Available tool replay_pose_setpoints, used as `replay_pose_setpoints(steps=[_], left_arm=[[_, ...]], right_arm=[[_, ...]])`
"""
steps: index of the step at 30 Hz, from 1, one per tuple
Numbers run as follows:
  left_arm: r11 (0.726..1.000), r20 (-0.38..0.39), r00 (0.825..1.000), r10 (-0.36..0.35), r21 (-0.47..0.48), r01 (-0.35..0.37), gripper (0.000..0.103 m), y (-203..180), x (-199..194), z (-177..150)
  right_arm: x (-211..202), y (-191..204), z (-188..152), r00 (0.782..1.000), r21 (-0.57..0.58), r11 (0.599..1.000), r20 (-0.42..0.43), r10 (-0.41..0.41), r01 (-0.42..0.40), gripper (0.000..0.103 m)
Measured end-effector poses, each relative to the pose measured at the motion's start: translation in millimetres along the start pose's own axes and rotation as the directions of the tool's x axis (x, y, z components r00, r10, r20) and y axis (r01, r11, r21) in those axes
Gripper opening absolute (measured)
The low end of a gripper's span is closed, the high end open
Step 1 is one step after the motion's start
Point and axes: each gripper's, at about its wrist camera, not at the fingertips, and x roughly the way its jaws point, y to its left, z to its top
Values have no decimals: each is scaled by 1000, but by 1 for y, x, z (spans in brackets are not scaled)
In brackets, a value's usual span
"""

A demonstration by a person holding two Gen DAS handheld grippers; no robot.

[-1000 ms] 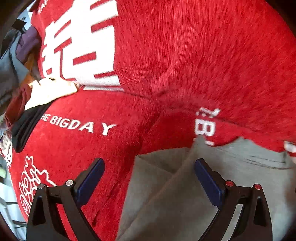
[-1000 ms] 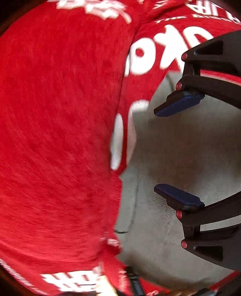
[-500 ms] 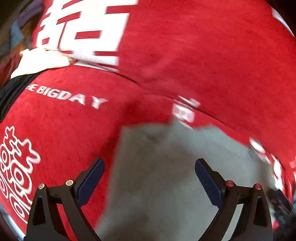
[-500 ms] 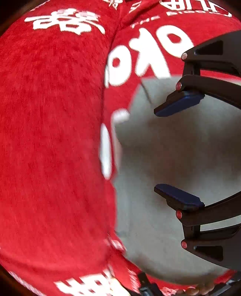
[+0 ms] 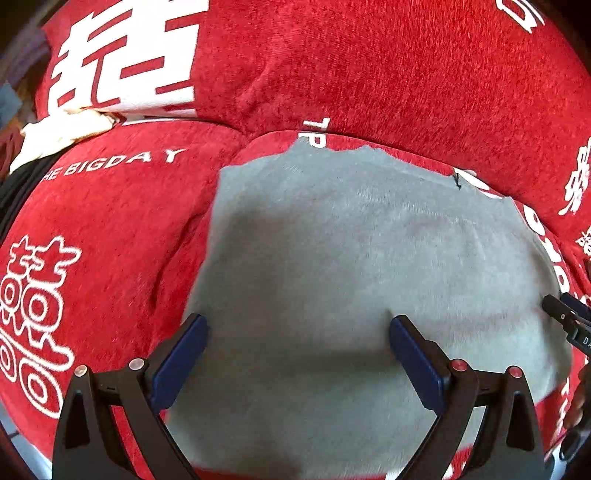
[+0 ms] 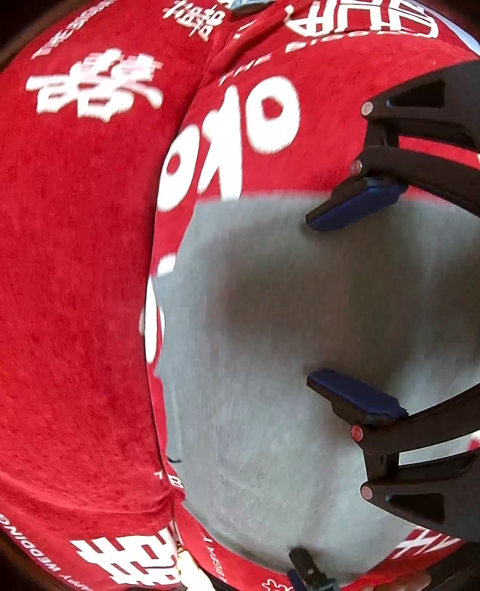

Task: Fold small clothes

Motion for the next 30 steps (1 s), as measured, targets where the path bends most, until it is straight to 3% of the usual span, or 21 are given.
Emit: replay_pose_setpoints(steps=[2, 5, 9, 15, 18, 20, 25, 30], left_arm=[[999, -3, 1000, 31, -23, -31, 99, 3, -13, -6], [999, 27, 999, 24, -36, -23, 99, 0, -35, -21], [1000, 53, 998, 17, -18, -16, 99, -12, -49, -38], [999, 34, 998, 46, 6, -46, 99, -21, -42, -55], [997, -3, 997, 73, 6, -73, 99, -12, -27, -62], [999, 22, 999, 46, 10, -46, 99, -6, -29, -68], [998, 31, 998, 54, 29, -55, 100, -8, -32, -73], [998, 32, 998, 53, 33, -54, 100, -7, -32, -75]], right_arm=[[-6, -7, -5, 998, 23, 998, -34, -52, 53, 81], [-26, 2, -19, 1000, 51, 999, -15, 0, 1, 81], [-45, 48, -36, 1000, -50, 999, 18, 22, -21, 81], [-27, 100, -53, 999, -135, 990, -9, 49, -50, 81], [-25, 86, -57, 997, -81, 994, 9, 81, -80, 82], [-26, 70, -59, 997, -57, 996, 12, 70, -70, 82], [-31, 30, -67, 997, 18, 997, 24, 72, -72, 82], [-34, 23, -72, 997, -7, 997, 37, 72, -72, 82]])
